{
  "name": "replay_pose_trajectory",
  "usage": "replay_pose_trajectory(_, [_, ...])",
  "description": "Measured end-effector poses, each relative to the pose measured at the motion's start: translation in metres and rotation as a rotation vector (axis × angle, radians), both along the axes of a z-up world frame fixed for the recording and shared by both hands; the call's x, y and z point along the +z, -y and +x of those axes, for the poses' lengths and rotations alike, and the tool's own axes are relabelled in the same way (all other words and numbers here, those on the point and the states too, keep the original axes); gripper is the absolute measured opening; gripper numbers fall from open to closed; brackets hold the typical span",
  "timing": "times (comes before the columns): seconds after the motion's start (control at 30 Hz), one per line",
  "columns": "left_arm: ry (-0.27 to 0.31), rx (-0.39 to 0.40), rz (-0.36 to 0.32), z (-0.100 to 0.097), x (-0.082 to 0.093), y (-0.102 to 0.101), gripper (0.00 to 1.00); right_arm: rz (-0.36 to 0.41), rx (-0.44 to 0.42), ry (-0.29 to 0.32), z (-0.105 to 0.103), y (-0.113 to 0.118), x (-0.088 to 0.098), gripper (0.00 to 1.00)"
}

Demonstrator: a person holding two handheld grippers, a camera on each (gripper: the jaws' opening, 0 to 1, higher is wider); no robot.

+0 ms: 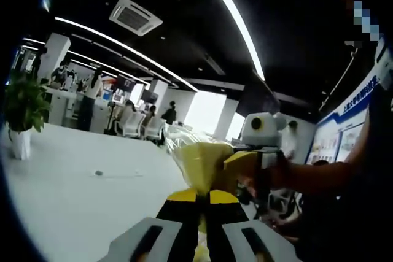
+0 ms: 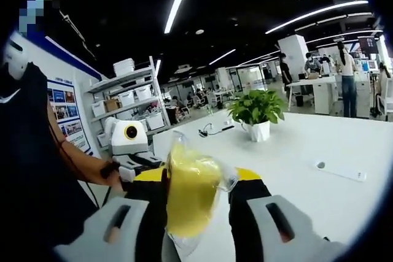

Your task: Compare the silicone blocks by pressing each to a similar depth, holding the contact briefly, and releasing to observe deformation and rebound differences across the visible hardness samples.

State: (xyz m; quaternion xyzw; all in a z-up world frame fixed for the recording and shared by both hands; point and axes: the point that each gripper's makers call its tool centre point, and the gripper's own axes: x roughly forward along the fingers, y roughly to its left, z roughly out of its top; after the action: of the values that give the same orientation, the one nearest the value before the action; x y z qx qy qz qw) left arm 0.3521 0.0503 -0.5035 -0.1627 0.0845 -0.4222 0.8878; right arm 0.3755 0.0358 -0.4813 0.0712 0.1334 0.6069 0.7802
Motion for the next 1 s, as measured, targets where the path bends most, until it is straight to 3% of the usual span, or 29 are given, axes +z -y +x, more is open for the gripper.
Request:
replay_pose_trajectory(0.33, [-0.004, -0.010, -0.010, -0.001, 0.001, 0.001, 0.01, 0.036, 0.050, -0.055, -0.004, -0.002, 0.001, 0.30])
replay_pose_trajectory(0.6, [-0.002, -0.022, -0.001, -0.001, 0.001, 0.001, 0.01, 0.021, 0.092, -0.089, -0.008, -0.007, -0.003, 0.27])
replay_pose_trajectory(0.9, [-0.011, -0.029, -0.001, -0.001, -0.002, 0.000, 0.01, 0.016, 0.120, -0.046, -0.013, -0.010, -0.003, 0.15])
replay_pose_trajectory(1.0, [-0.008, -0.037, 0.006, -0.002, -0.003, 0.000, 0.01, 0.013, 0.118, -0.059, -0.013, -0.010, -0.003, 0.11])
